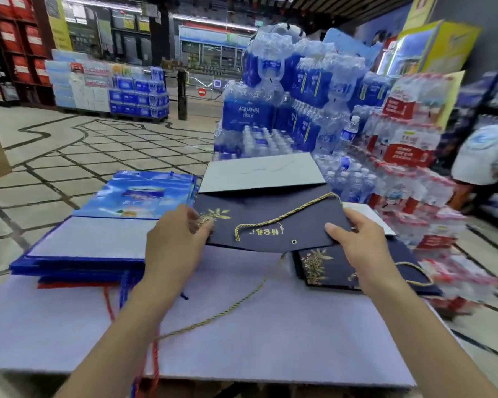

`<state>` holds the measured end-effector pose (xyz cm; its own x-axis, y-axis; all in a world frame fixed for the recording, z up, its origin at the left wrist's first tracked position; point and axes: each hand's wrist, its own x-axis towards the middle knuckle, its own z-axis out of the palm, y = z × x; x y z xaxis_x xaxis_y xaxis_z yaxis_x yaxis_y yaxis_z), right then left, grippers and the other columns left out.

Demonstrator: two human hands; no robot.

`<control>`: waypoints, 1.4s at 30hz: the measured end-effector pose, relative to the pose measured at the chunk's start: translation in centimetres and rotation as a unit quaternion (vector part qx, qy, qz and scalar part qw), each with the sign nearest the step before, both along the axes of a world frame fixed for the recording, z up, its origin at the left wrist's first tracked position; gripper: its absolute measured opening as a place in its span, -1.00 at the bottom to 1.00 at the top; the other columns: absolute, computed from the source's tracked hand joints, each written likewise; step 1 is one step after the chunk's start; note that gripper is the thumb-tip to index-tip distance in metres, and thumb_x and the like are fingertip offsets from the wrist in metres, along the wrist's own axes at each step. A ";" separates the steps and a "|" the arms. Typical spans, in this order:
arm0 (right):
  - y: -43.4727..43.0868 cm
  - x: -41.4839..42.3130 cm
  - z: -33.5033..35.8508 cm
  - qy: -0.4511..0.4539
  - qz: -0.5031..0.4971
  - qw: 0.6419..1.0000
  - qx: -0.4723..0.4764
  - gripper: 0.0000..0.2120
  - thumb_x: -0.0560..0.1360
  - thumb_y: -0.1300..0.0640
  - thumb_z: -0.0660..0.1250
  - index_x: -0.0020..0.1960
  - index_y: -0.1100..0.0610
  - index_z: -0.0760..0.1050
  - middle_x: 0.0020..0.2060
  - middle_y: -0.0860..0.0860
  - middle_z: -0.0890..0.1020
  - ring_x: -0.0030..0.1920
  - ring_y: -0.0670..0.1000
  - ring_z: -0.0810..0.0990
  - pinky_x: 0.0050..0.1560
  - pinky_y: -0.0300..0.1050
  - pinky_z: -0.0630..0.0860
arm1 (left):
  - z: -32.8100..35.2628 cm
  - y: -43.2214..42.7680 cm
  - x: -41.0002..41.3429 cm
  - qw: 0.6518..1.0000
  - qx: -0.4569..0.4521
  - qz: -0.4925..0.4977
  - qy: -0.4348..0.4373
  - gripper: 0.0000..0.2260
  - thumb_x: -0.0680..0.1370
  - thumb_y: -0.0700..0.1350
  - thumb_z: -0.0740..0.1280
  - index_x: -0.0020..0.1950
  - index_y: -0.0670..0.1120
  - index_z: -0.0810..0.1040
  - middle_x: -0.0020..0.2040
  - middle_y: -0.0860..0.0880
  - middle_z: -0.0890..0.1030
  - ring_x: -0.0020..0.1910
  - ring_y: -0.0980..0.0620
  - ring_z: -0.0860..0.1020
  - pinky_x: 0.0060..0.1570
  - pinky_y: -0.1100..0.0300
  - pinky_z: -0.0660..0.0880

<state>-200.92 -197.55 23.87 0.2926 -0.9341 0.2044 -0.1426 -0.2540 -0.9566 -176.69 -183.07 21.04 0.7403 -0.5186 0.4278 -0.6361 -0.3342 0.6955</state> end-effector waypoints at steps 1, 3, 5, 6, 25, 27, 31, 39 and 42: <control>-0.4 -1.0 -1.1 0.025 -0.019 0.999 -0.008 -0.79 0.50 0.22 0.38 -0.01 -0.09 0.60 -0.08 -0.11 0.69 -0.14 -0.03 0.64 -0.07 -0.05 0.56 | -0.7 -0.8 -1.1 1.000 0.019 -0.004 -0.021 -0.77 0.50 0.08 0.39 0.02 -0.03 0.54 -0.03 -0.02 0.58 -0.01 -0.08 0.55 -0.07 0.07 0.38; -1.2 -2.9 -3.4 0.118 -0.056 0.991 -0.021 -0.78 0.37 -0.03 0.40 0.02 -0.11 0.61 -0.02 -0.09 0.68 -0.02 -0.01 0.65 0.07 0.02 0.58 | -2.5 -2.0 -3.0 0.997 0.046 -0.012 -0.055 -0.80 0.52 0.04 0.37 -0.01 -0.07 0.54 -0.02 -0.08 0.57 -0.01 -0.14 0.54 -0.08 0.03 0.41; -1.8 -4.2 -5.9 0.225 -0.079 0.971 -0.016 -0.56 0.32 -0.16 0.40 0.15 -0.04 0.58 0.01 -0.07 0.63 0.04 0.01 0.61 0.14 0.08 0.54 | -4.2 -2.6 -4.2 0.992 0.080 -0.015 -0.100 -0.80 0.54 0.02 0.36 -0.04 -0.12 0.54 -0.05 -0.14 0.56 -0.07 -0.20 0.54 -0.11 -0.02 0.44; -1.8 -4.5 -6.9 0.270 -0.089 0.958 -0.016 -0.59 0.37 -0.14 0.41 0.16 0.00 0.57 -0.01 -0.06 0.58 0.04 0.03 0.57 0.16 0.10 0.50 | -5.0 -2.7 -4.6 0.987 0.109 -0.014 -0.116 -0.80 0.55 0.01 0.36 -0.04 -0.13 0.54 -0.06 -0.16 0.55 -0.10 -0.22 0.54 -0.14 -0.01 0.43; -3.9 -6.2 -9.0 0.404 -0.168 0.887 -0.149 -0.83 0.52 -0.07 0.37 0.05 -0.05 0.63 0.05 -0.01 0.54 0.16 0.10 0.42 0.04 -0.03 0.15 | -8.0 -2.3 -5.1 0.952 0.135 -0.177 -0.210 -0.87 0.50 -0.18 0.27 -0.05 -0.07 0.60 -0.17 0.01 0.60 -0.17 -0.11 0.55 -0.23 0.04 0.50; -4.3 -5.8 -8.6 0.405 -0.145 0.894 -0.128 -0.91 0.52 -0.02 0.36 -0.07 -0.07 0.64 0.03 -0.05 0.54 0.16 0.08 0.42 0.03 -0.05 0.14 | -7.1 -3.0 -5.7 0.945 0.166 -0.225 -0.169 -0.83 0.61 -0.05 0.21 0.14 0.00 0.54 0.01 0.09 0.58 0.03 0.00 0.51 -0.02 0.09 0.46; -5.1 -4.7 -7.8 0.419 -0.147 0.884 -0.147 -0.86 0.53 0.02 0.31 -0.18 -0.02 0.59 -0.05 -0.07 0.56 0.03 0.06 0.41 0.01 -0.03 0.18 | -5.6 -5.6 -6.4 0.934 0.188 -0.251 -0.171 -0.73 0.63 0.04 0.16 0.31 0.05 0.43 0.21 0.11 0.52 0.21 0.07 0.43 0.11 0.15 0.41; -5.1 -3.1 -5.3 0.197 0.076 0.968 -0.135 -0.91 0.59 0.07 0.29 -0.07 -0.09 0.48 -0.36 -0.09 0.62 -0.31 -0.13 0.50 -0.20 -0.15 0.43 | -4.4 -12.5 -7.0 0.909 0.094 -0.397 -0.089 -0.50 0.58 0.01 0.32 0.50 0.03 0.26 0.36 0.07 0.44 0.30 0.11 0.40 0.33 0.16 0.33; -6.1 -1.9 -5.6 0.192 0.103 0.967 -0.130 -0.93 0.54 0.09 0.37 -0.11 -0.05 0.56 -0.40 -0.08 0.59 -0.34 -0.12 0.51 -0.20 -0.23 0.44 | -5.1 -13.7 -6.6 0.901 0.071 -0.415 -0.108 -0.66 0.56 -0.01 0.35 0.33 0.00 0.49 0.13 0.06 0.59 0.07 0.09 0.51 0.16 0.14 0.43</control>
<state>-202.81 -203.67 18.25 0.5687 -0.7788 0.2647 -0.3941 -0.5405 -0.7433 -183.32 -196.78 15.92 -0.0202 -0.9157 0.4012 -0.8230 0.2431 0.5134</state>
